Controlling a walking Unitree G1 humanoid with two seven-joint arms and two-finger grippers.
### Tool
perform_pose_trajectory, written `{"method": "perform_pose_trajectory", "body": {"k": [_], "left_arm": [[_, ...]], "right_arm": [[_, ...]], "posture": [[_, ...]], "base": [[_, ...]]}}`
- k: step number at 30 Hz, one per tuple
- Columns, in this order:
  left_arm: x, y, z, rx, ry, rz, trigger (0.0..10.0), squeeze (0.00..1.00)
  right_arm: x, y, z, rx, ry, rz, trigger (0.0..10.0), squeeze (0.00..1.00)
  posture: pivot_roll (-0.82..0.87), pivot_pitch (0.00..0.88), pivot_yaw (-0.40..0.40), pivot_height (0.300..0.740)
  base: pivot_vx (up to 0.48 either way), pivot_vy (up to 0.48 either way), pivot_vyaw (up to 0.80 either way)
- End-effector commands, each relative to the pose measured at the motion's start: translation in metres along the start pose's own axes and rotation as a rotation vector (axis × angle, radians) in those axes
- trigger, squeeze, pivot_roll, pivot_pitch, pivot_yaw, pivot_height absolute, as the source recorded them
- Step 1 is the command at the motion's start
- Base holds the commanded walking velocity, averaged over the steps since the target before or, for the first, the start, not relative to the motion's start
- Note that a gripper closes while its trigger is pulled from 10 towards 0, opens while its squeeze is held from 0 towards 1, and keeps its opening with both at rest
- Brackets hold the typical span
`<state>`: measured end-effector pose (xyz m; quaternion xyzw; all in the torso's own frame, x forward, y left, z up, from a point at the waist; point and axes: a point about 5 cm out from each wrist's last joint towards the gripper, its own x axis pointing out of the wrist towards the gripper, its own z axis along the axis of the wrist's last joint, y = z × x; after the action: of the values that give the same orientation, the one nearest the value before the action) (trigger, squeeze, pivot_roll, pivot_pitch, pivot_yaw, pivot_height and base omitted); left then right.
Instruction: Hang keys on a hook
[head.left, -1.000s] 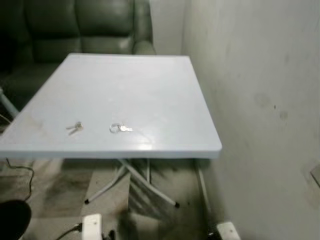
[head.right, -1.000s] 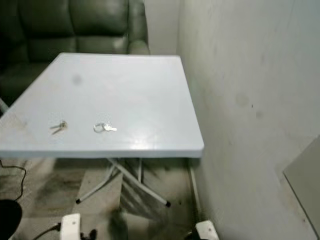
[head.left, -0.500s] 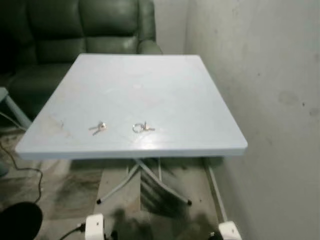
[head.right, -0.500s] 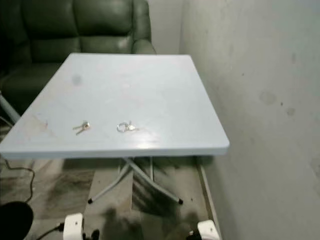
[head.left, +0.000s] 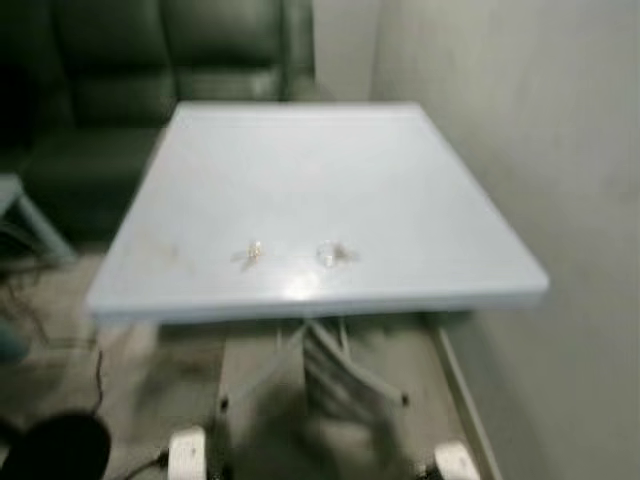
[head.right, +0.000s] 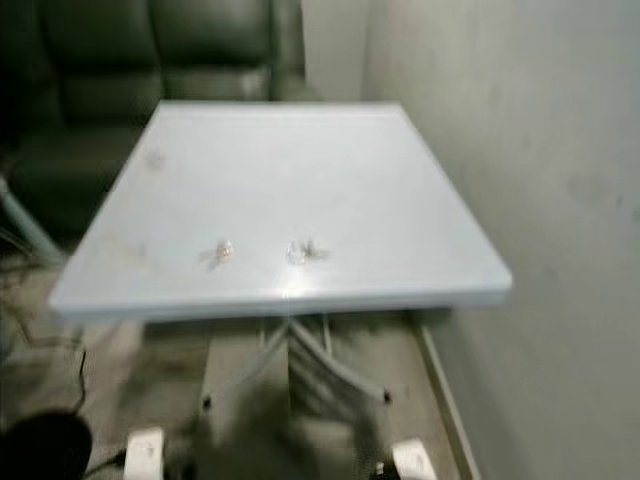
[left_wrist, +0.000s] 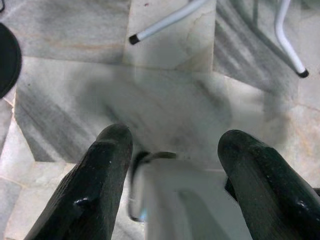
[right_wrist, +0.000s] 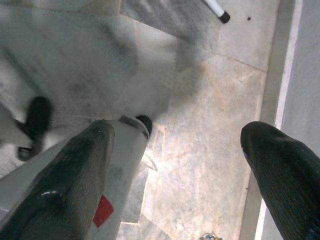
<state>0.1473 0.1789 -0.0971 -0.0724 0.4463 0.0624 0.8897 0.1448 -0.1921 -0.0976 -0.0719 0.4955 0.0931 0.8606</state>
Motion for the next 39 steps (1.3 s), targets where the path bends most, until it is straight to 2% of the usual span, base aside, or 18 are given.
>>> {"method": "perform_pose_trajectory", "body": {"k": [1, 4, 13, 14, 17, 18, 23, 25, 31, 34, 39], "left_arm": [[0.0, 0.012, 0.003, 0.009, -0.006, 0.029, 10.0, 0.0], [-0.001, 0.012, 0.003, 0.004, -0.007, 0.032, 10.0, 0.0], [-0.001, 0.012, 0.003, 0.025, -0.015, 0.036, 10.0, 0.0], [-0.001, 0.013, 0.004, 0.026, -0.016, 0.037, 10.0, 0.0], [-0.001, 0.013, 0.004, 0.027, -0.017, 0.037, 10.0, 0.0], [-0.001, 0.013, 0.004, 0.026, -0.019, 0.037, 10.0, 0.0], [-0.001, 0.013, 0.004, 0.043, -0.031, 0.036, 10.0, 0.0], [-0.001, 0.014, 0.01, 0.052, -0.075, 0.02, 10.0, 0.0], [-0.001, 0.01, 0.034, 0.106, -0.235, -0.047, 10.0, 0.0], [-0.002, 0.008, 0.041, 0.127, -0.288, -0.068, 10.0, 0.0], [-0.009, 0.004, 0.066, 0.159, -0.486, -0.111, 10.0, 0.0]], "right_arm": [[0.002, 0.006, 0.007, 0.009, -0.021, 0.008, 10.0, 0.0], [0.002, 0.005, 0.006, 0.01, -0.017, 0.007, 10.0, 0.0], [0.002, 0.006, 0.003, 0.013, -0.002, 0.009, 10.0, 0.0], [0.002, 0.006, 0.003, 0.026, -0.004, 0.012, 10.0, 0.18], [0.002, 0.006, 0.003, 0.029, -0.004, 0.013, 10.0, 0.18], [0.002, 0.006, 0.003, 0.032, -0.006, 0.011, 10.0, 1.0], [0.002, 0.006, 0.005, 0.031, -0.019, 0.008, 10.0, 1.0], [0.002, 0.005, 0.013, 0.004, -0.061, 0.014, 10.0, 1.0], [0.001, -0.002, 0.045, -0.132, -0.228, 0.047, 10.0, 1.0], [0.0, -0.004, 0.055, -0.15, -0.283, 0.06, 10.0, 1.0], [-0.006, -0.009, 0.085, -0.199, -0.452, 0.085, 10.0, 1.0]], "posture": [[-0.07, 0.0, -0.038, 0.732], [-0.06, 0.0, -0.038, 0.732], [-0.06, 0.0, -0.038, 0.732], [-0.06, 0.0, -0.038, 0.732], [-0.06, 0.0, -0.038, 0.732], [-0.06, 0.0, -0.035, 0.732], [-0.06, 0.0, -0.034, 0.732], [-0.06, 0.0, -0.032, 0.732], [-0.07, 0.0, -0.036, 0.732], [-0.07, 0.0, -0.036, 0.732], [-0.07, 0.0, -0.038, 0.732]], "base": [[0.0, 0.48, 0.0], [0.0, 0.47, 0.0], [0.0, 0.0, 0.0], [0.0, 0.0, 0.0], [0.0, 0.0, 0.0], [0.0, 0.0, 0.0], [0.0, 0.0, 0.0], [0.0, 0.0, 0.0], [0.0, 0.0, 0.0], [0.0, 0.0, 0.0], [0.0, 0.0, 0.0]]}}
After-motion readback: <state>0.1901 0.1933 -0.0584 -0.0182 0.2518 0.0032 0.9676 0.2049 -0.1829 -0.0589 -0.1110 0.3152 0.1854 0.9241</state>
